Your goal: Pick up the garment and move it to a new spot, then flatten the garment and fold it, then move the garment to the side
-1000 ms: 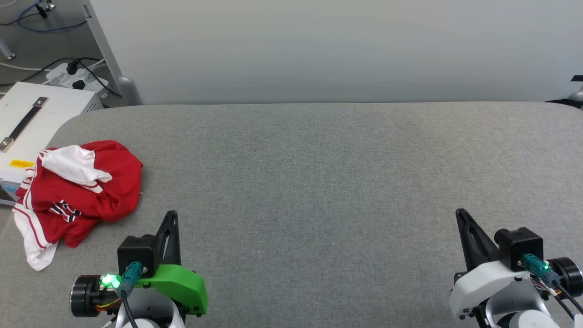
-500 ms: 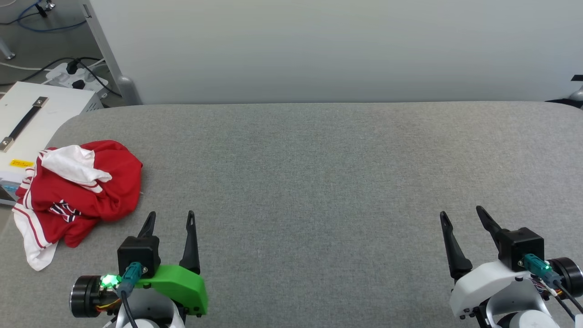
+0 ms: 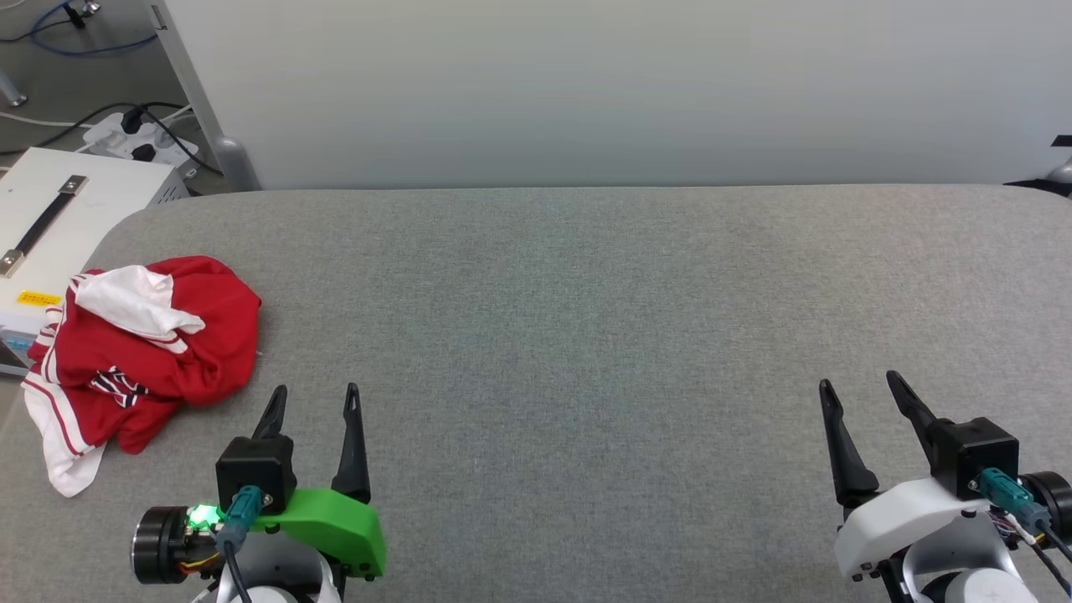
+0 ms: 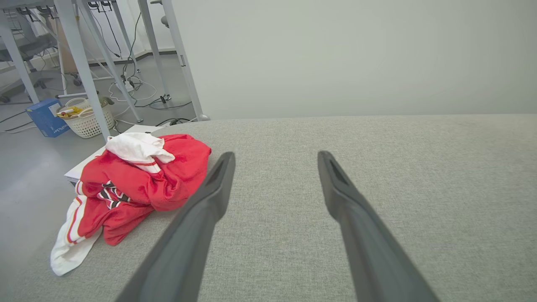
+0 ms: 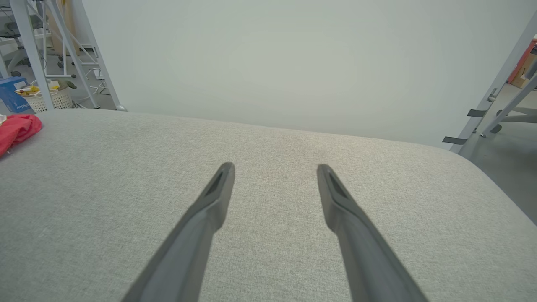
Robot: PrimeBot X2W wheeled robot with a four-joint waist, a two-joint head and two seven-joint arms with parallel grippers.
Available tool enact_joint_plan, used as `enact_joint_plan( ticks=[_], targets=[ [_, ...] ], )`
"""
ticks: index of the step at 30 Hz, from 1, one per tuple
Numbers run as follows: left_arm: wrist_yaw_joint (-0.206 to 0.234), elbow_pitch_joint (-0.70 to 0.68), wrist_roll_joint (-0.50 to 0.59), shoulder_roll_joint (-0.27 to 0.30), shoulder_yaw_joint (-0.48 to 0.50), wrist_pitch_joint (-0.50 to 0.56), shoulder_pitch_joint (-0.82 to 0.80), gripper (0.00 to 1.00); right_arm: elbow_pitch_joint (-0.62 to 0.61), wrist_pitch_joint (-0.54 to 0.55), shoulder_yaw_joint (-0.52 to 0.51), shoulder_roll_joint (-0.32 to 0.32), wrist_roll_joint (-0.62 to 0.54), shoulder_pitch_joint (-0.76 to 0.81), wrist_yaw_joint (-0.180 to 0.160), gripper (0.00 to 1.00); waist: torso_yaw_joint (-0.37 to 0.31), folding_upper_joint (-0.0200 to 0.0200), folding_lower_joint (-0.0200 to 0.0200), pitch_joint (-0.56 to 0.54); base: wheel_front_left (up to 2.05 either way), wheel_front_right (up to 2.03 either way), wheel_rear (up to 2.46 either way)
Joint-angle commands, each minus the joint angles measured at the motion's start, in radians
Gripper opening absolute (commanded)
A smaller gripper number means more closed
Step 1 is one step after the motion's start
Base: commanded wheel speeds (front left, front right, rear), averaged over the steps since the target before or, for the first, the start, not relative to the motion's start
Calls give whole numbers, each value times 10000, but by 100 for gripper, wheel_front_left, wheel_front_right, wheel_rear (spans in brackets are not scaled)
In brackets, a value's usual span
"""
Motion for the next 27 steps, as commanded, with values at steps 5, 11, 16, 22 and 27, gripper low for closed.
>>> enact_joint_plan(
  ticks=[5, 11, 16, 22, 27],
  targets=[
    [116, -22, -124, -10, -56, -178, -55, 100, -146, -189, -40, -3, 181, 31, -2, 100, 6, 0, 0, 7, 0, 0, 0],
    [141, -27, -190, -12, -100, -302, -59, 100, -218, -311, -56, -3, 345, 67, -2, 100, 16, 0, 0, 14, 0, 0, 0],
    [170, -31, -237, -14, -134, -408, -59, 100, -270, -415, -87, -4, 464, 97, -3, 100, 26, 0, 0, 18, 0, 0, 0],
    [195, -30, -291, -16, -182, -536, -42, 100, -303, -542, -115, -4, 600, 147, -3, 100, 35, 0, 0, 21, 0, 0, 0],
    [224, -22, -338, -18, -223, -637, -31, 100, -306, -641, -149, -4, 707, 194, -3, 100, 46, 0, 0, 10, 0, 0, 0]
  ],
)
